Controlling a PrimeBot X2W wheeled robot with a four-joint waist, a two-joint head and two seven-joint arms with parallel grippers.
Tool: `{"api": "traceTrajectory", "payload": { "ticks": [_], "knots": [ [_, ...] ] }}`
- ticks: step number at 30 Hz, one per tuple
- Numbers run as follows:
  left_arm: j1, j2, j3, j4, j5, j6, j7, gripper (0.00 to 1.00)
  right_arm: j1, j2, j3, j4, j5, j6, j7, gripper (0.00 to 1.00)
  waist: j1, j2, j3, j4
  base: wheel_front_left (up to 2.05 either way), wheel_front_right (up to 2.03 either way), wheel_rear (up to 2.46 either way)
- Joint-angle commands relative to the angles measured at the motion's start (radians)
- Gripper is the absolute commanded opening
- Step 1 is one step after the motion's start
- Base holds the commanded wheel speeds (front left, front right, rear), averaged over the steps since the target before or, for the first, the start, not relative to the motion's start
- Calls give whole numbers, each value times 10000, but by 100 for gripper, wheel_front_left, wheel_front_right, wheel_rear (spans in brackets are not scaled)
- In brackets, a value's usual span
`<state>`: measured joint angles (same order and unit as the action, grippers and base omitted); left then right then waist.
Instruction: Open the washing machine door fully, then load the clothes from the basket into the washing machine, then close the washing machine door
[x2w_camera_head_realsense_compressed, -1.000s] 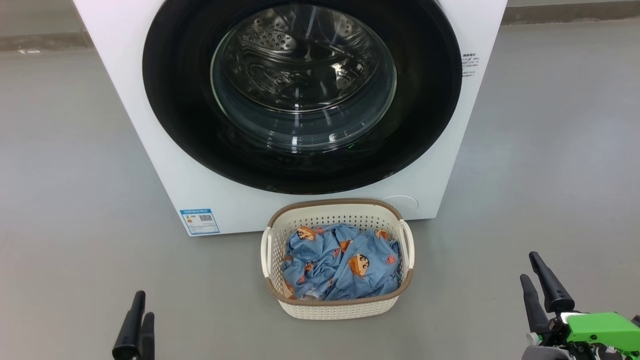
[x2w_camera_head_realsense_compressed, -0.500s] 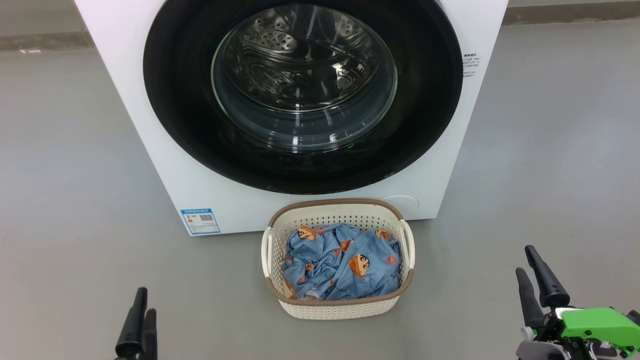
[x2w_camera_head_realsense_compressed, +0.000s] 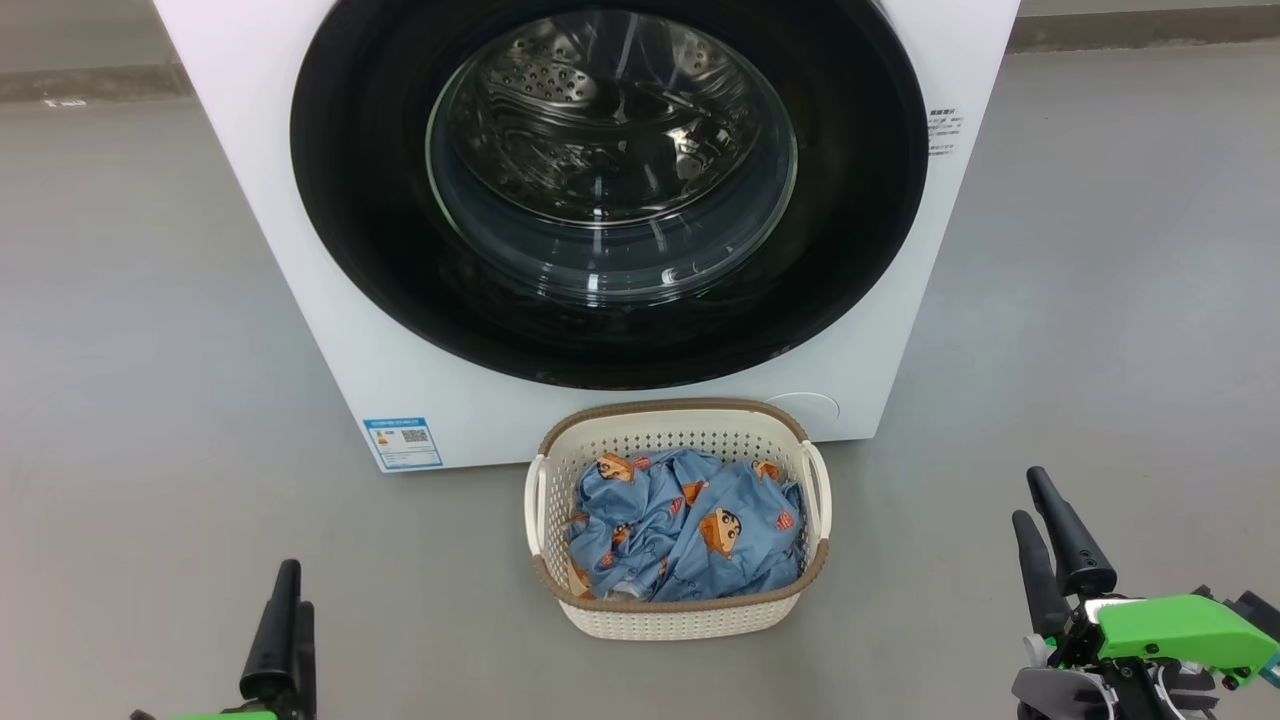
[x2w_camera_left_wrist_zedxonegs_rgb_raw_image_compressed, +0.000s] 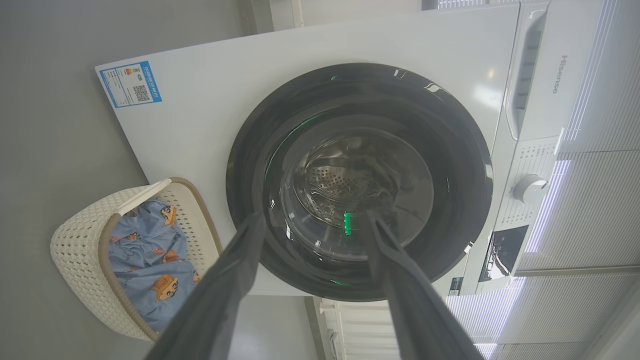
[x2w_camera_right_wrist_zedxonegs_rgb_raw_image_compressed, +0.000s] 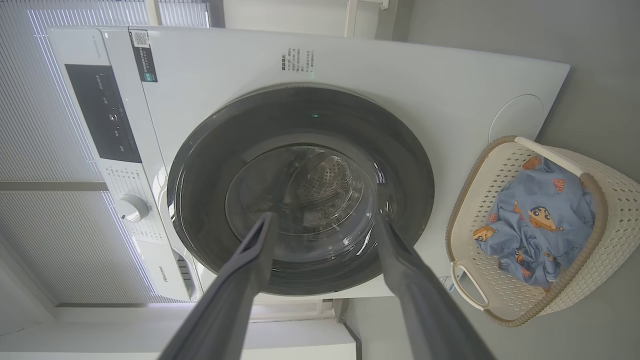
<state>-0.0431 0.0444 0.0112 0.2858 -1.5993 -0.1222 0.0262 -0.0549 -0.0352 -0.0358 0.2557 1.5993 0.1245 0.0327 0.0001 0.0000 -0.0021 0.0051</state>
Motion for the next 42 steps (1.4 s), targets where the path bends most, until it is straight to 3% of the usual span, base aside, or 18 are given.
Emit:
{"api": "traceTrajectory", "payload": {
  "ticks": [1,22,42],
  "knots": [
    [-531,194,17,-365,258,-24,-140,100,-614,-201,206,-352,-337,18,-196,100,-1,0,-4,6,0,0,0],
    [-758,545,-442,-521,2275,-38,-801,100,-1017,-593,1163,-455,-2416,28,-872,100,-1,0,-16,44,0,0,0],
    [-884,425,-265,-399,6208,-51,-1420,100,-1366,-597,1638,5,-6705,38,-1489,100,-1,0,-14,63,0,0,0]
  ]
}}
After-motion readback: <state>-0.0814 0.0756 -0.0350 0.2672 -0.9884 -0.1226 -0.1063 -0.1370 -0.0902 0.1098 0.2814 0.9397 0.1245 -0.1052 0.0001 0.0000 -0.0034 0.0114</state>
